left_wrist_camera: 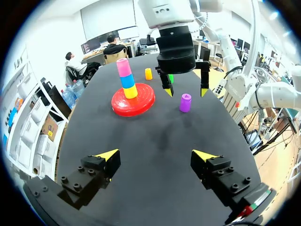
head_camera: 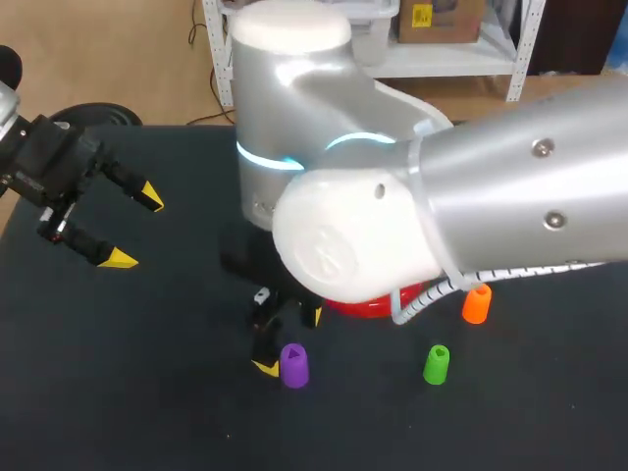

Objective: Pick up and stack the cylinders on the red base in this order: pink,purple,orange,green

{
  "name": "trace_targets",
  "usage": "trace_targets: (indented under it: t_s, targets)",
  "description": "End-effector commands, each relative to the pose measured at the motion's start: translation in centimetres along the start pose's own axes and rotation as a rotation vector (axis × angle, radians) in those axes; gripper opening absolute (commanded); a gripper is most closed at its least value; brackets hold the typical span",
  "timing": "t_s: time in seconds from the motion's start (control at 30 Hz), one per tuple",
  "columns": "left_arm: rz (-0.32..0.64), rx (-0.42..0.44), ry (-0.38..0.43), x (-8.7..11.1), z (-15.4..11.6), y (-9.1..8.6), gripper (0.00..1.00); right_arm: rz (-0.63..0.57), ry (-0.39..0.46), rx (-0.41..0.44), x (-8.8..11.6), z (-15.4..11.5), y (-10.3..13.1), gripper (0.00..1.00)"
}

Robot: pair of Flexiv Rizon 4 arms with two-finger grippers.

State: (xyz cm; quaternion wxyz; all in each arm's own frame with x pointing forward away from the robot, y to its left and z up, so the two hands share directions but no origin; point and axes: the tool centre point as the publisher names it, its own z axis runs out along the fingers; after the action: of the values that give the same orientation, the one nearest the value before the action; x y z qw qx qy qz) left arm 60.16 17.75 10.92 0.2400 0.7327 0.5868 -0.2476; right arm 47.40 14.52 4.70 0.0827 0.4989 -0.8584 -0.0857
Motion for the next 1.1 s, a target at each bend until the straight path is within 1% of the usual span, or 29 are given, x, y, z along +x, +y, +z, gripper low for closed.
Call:
trace_targets:
  t_s: [0.03, 0.23, 0.4, 0.67, 0.8, 1.1]
  targets:
    - [0.001, -0.002, 0.000, 0.1, 0.0, 0.0, 1.00, 0.010, -0.038, 0.018, 1.0, 0.4, 0.2, 1.00]
    - [0.001, -0.002, 0.000, 0.1, 0.0, 0.0, 1.00, 0.014, -0.045, 0.036, 0.8, 0.9, -0.5, 1.00]
    - [0.001, -0.002, 0.000, 0.1, 0.0, 0.0, 1.00, 0.016, -0.029, 0.060, 0.4, 1.5, -0.9, 1.00]
    - [0.001, -0.002, 0.000, 0.1, 0.0, 0.0, 1.00, 0.001, -0.030, 0.045, -0.1, 2.1, -1.2, 1.00]
    - [0.001, -0.002, 0.000, 0.1, 0.0, 0.0, 1.00, -0.001, -0.017, 0.042, -0.4, 2.5, -1.2, 1.00]
    - [0.001, -0.002, 0.000, 0.1, 0.0, 0.0, 1.00, 0.007, -0.004, 0.045, -0.1, 2.9, -1.1, 1.00]
